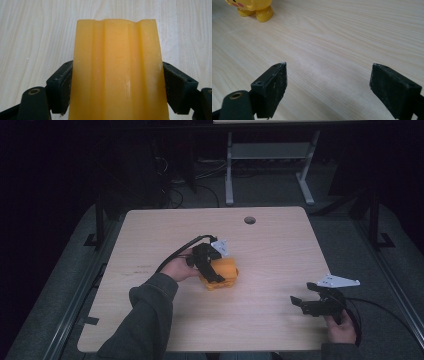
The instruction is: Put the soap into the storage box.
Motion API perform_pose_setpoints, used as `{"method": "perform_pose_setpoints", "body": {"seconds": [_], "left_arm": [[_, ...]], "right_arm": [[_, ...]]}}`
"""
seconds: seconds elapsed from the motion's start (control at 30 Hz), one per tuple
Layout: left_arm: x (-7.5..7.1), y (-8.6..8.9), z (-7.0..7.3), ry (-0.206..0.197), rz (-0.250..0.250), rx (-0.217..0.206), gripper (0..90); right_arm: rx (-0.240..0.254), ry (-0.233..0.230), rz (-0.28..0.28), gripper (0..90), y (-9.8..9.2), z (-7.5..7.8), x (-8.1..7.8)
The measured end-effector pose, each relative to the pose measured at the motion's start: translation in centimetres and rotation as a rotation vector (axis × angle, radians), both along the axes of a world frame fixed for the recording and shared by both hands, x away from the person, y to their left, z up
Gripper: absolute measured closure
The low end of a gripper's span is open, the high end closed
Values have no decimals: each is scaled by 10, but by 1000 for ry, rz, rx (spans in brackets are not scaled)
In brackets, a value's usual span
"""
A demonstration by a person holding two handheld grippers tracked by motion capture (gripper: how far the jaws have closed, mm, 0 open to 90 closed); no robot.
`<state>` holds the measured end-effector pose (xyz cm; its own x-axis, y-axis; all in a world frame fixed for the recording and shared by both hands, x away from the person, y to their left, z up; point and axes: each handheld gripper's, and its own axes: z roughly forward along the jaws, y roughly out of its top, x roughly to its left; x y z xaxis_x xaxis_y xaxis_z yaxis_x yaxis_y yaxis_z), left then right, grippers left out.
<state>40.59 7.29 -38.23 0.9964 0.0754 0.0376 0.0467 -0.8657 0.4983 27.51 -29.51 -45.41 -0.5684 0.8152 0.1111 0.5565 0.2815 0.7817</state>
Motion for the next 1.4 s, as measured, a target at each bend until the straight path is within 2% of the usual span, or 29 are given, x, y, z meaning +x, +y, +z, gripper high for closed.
{"method": "perform_pose_setpoints", "body": {"seconds": [0.23,0.5,0.97,1.4], "left_arm": [[2,-1,-7,12,5,14,208],[2,1,-12,26,10,4,207],[3,1,-12,29,19,3,203],[2,0,-12,24,23,19,199]], "right_arm": [[1,-2,-1,139,0,0,0],[-1,1,1,140,0,0,0],[-4,1,6,140,1,0,0],[-6,6,9,139,2,0,0]]}}
